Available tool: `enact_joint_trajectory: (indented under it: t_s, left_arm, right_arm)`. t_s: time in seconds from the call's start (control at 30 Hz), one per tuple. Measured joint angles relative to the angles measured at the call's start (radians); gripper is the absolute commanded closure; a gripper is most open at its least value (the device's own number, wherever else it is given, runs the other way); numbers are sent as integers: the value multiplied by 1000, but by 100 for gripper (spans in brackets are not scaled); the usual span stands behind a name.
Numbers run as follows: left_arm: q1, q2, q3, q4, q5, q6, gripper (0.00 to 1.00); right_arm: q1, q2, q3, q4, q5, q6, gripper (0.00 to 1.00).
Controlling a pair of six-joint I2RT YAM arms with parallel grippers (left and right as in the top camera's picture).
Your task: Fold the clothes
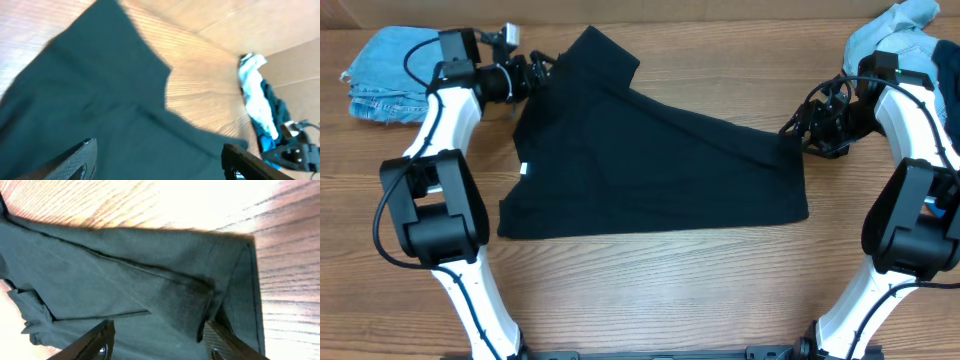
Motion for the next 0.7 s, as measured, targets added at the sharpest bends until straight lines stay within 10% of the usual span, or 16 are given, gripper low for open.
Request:
enact_joint_trajectory:
  t_s: [0.7]
  left_arm:
    - [-45, 87, 9, 278, -257, -187, 9]
  right_arm:
    - [14, 0, 0, 108, -43, 0, 39]
